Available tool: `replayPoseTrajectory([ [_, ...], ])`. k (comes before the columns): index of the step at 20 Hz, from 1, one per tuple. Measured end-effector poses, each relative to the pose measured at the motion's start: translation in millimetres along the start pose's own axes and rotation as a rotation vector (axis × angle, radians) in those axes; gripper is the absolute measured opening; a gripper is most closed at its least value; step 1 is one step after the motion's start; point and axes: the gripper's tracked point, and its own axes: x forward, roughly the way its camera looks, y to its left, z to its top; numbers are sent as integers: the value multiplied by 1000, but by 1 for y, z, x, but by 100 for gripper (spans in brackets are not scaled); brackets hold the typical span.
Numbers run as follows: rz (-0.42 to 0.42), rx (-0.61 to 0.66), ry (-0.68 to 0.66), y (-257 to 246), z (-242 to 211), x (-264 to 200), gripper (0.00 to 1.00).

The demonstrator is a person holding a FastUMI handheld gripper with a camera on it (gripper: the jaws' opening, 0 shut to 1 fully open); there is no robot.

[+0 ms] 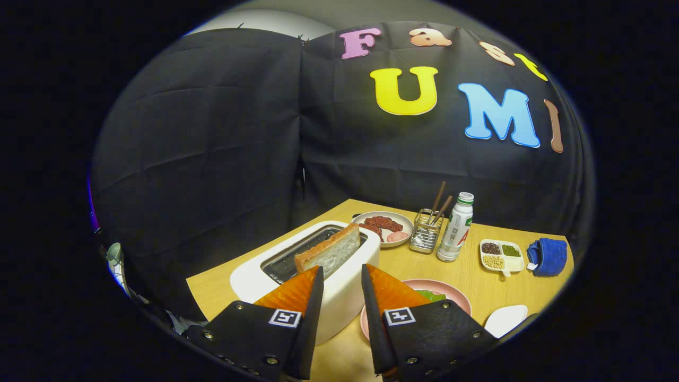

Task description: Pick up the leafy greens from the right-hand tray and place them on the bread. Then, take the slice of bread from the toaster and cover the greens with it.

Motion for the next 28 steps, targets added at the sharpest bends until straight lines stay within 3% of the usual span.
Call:
replayPoseTrajectory([
  [1,4,-2,-5,9,4,3,53],
  [2,5,-9,-9,15,6,6,55],
  [11,-60,50,31,24,-4,44,55],
  [18,-100,12,18,17,-9,56,54],
  [19,-103,13,12,17,-8,50,25],
  [24,-88,50,-27,13,1,41,24],
  [25,-79,85,-35,14,7,37,3],
  [28,-65,120,-75,5,26,24,3],
])
